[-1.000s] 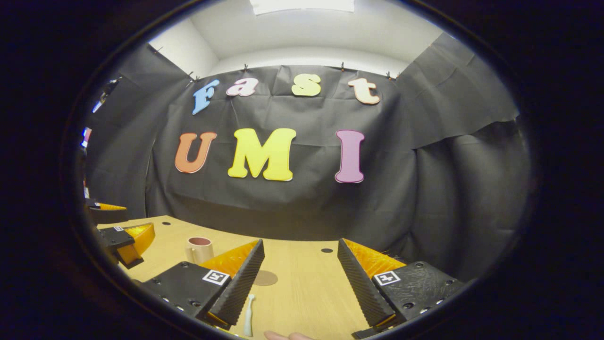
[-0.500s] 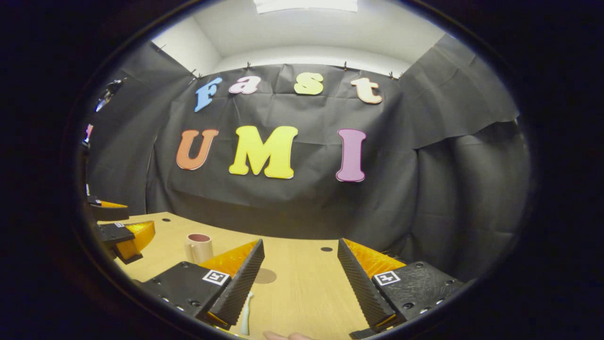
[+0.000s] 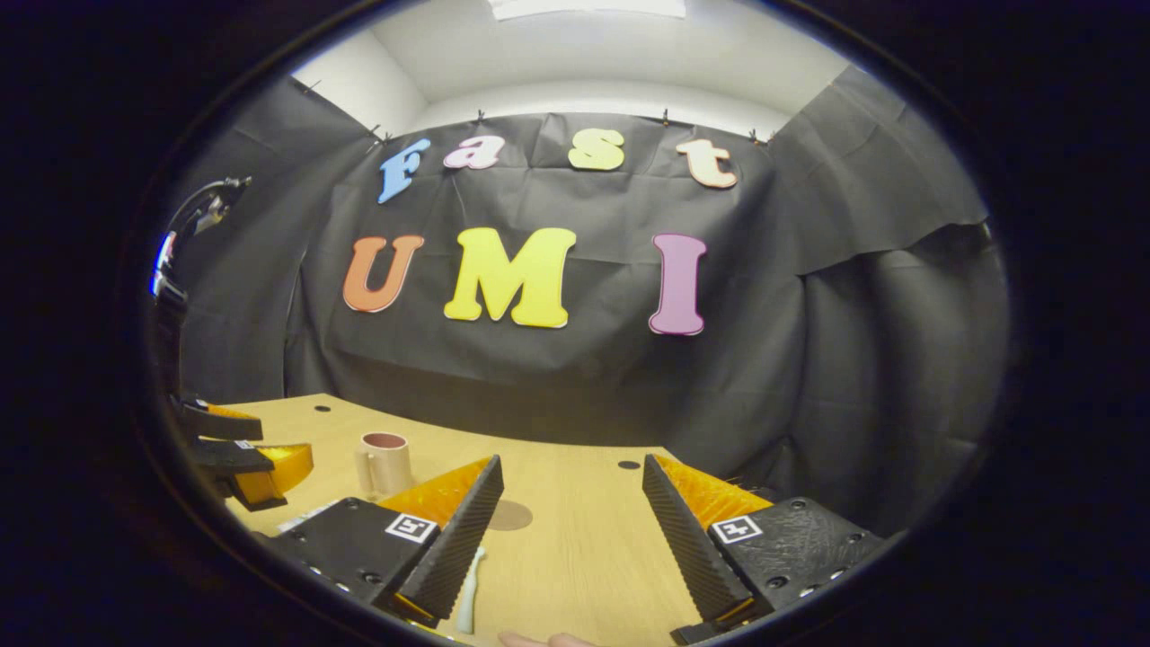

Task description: Put the toothbrush and toothpaste on the desktop into the cup, then pick up the cup and place it on the coaster on the desktop.

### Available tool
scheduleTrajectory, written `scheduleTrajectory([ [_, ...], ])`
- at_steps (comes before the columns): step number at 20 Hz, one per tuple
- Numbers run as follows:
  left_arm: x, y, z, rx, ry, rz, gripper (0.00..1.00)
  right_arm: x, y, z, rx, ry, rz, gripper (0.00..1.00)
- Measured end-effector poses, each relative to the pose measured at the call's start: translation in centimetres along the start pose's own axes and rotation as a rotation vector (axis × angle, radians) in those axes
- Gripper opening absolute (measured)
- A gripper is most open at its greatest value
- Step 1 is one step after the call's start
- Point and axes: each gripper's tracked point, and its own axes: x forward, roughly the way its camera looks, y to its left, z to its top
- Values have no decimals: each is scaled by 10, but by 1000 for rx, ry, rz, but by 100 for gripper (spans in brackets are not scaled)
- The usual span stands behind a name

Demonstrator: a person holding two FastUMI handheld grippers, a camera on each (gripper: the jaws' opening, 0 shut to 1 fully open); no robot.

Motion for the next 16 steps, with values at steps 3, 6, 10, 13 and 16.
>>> scheduleTrajectory([
  [3,5,13,-41,-23,120,13,98,3,5,-10,3,31,17,96],
  [6,9,22,-73,-45,212,25,98,6,10,-18,-8,50,29,96],
  [10,13,27,-106,-14,358,15,99,7,13,-22,-30,55,27,95],
  [13,12,31,-110,45,392,32,99,10,18,-30,-38,76,37,95],
  [16,9,37,-123,63,461,54,89,12,21,-39,-58,98,44,95],
])
